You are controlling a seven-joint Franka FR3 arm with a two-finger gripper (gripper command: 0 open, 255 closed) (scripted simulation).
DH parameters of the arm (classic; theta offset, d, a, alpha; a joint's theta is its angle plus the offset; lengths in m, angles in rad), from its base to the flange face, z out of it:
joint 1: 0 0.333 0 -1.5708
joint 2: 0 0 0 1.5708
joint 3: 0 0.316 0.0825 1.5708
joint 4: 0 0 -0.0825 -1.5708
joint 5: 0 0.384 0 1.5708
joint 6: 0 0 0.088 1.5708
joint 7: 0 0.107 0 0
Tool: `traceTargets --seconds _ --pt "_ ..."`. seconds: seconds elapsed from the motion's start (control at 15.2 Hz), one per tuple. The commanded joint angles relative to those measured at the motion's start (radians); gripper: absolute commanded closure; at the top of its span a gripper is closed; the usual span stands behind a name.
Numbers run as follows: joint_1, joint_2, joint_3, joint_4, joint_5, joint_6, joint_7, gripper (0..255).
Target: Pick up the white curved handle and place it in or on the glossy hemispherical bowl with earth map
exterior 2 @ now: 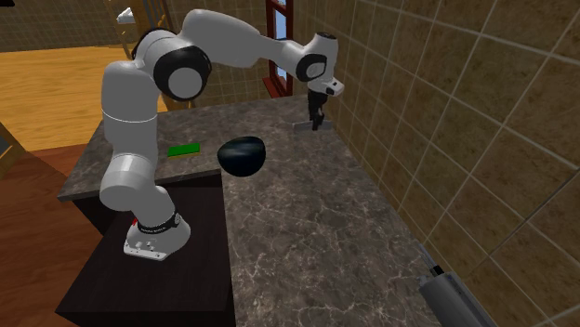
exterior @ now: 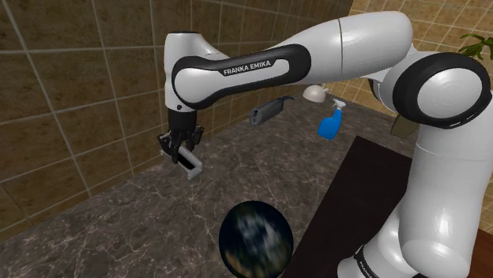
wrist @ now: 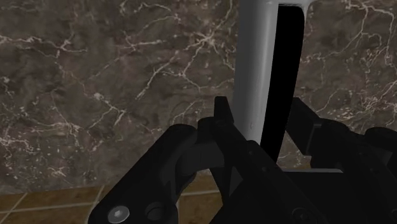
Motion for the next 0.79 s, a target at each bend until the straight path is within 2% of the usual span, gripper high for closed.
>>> traceTargets --seconds 0.0,0.66,0.73 --pt "-0.001 -0.007 0.001 0.017 0.003 -0.024 -0.002 255" --pt "0.0 -0.029 0.006 0.118 0.011 -0.145 -0.001 255" --pt "-0.01 -0.075 0.01 0.054 0.027 -0.125 -0.006 255"
